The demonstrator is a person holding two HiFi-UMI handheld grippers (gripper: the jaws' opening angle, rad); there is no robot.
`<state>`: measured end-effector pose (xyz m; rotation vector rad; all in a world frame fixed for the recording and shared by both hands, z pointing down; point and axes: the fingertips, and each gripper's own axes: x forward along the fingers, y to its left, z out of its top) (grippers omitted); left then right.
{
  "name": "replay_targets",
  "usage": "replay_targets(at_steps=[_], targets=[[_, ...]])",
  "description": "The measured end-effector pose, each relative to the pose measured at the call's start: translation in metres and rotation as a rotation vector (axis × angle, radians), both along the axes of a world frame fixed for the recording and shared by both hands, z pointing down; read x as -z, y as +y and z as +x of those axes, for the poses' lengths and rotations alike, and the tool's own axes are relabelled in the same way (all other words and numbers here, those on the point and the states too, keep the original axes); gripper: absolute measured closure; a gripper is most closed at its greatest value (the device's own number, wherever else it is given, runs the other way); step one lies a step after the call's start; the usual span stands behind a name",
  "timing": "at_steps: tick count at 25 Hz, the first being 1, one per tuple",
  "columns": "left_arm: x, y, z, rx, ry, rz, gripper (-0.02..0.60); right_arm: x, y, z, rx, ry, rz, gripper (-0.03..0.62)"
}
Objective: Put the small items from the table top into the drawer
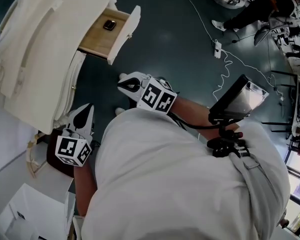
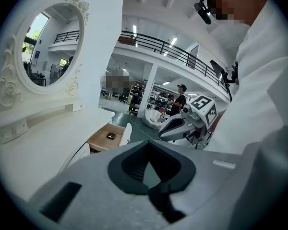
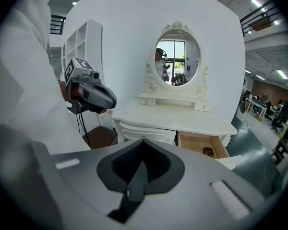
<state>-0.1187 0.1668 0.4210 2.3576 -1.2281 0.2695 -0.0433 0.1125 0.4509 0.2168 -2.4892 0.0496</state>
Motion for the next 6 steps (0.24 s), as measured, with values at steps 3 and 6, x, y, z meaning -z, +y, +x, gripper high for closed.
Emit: replay_targets(at_steps=[3, 6], targets=[[-0.005, -0.015, -0.004, 0.003, 0.0, 0.0, 0.58, -0.006, -0.016, -0.004, 0.002, 0.002, 0.001, 0.594], [-0.009, -0.028, -0.007, 0.006, -0.002, -0.001, 0.58, -0.01, -0.031, -0.006, 0.005, 0.004, 0.003, 0.594]])
